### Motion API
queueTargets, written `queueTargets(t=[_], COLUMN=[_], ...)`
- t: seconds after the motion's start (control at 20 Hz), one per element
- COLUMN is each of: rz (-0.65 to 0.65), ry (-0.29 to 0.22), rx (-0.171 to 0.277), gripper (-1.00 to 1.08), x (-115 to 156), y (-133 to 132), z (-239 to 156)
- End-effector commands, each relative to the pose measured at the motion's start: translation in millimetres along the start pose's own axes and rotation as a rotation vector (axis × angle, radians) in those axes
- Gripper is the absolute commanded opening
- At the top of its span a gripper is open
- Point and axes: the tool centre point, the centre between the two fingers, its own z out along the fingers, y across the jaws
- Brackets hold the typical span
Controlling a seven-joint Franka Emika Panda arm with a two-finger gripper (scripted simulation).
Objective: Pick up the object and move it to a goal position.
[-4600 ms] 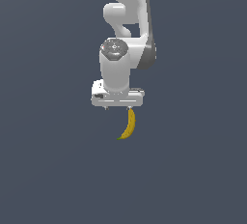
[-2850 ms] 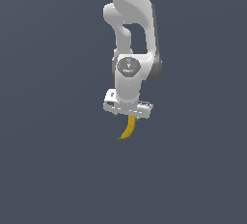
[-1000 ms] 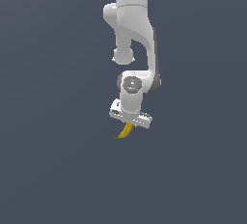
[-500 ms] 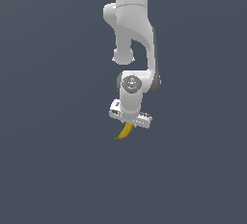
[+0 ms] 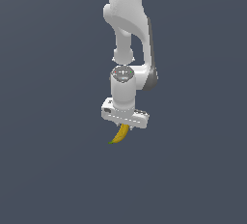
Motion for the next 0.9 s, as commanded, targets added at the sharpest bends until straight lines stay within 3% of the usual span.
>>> queueTargets(t=[0.0,0.4,0.85], rz=[-0.017,-0.082,-0.142], ry=[0.052,0.232,0.397], rx=[0.023,0.113,0.201], gripper=[-1.00,-1.00,-1.00], x=[21,83,129], y=[4,19,36], z=[-21,-102,-184])
